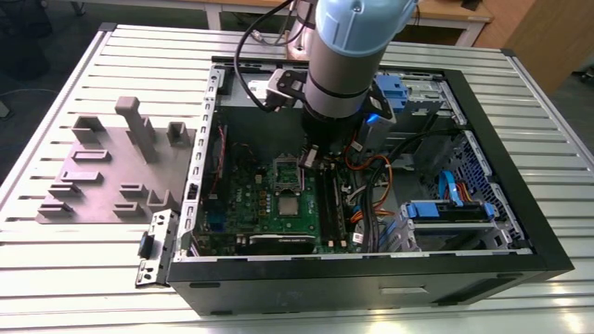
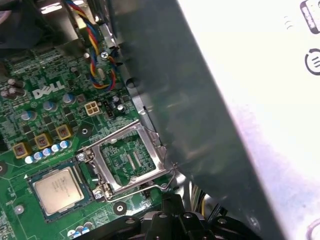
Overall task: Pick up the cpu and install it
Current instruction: 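Close the cpu cover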
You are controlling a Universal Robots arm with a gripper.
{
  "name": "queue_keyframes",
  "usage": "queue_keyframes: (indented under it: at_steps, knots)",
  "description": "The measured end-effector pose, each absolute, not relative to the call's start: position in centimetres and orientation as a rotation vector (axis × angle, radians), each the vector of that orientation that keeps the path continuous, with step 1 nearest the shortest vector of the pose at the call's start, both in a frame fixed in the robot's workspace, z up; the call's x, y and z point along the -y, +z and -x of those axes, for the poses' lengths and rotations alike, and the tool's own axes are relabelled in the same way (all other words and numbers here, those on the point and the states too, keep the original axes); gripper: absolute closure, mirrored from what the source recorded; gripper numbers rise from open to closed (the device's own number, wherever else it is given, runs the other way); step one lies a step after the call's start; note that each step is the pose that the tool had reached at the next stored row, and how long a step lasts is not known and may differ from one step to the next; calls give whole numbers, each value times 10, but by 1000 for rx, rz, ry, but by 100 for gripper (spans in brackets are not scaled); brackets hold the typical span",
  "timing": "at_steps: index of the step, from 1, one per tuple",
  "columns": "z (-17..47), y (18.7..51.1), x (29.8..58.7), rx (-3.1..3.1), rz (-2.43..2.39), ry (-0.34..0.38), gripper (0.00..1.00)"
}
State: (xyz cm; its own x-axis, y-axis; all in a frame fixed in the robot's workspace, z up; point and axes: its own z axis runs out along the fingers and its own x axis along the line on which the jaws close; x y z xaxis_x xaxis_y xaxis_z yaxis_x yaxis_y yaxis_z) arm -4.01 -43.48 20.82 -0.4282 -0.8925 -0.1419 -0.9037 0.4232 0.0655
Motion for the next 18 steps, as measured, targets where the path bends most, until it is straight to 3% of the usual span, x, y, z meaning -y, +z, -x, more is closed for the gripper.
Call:
queue_keyframes:
  at_steps: [18]
  knots:
    - [40, 205, 431, -2659, 1478, 195, 89]
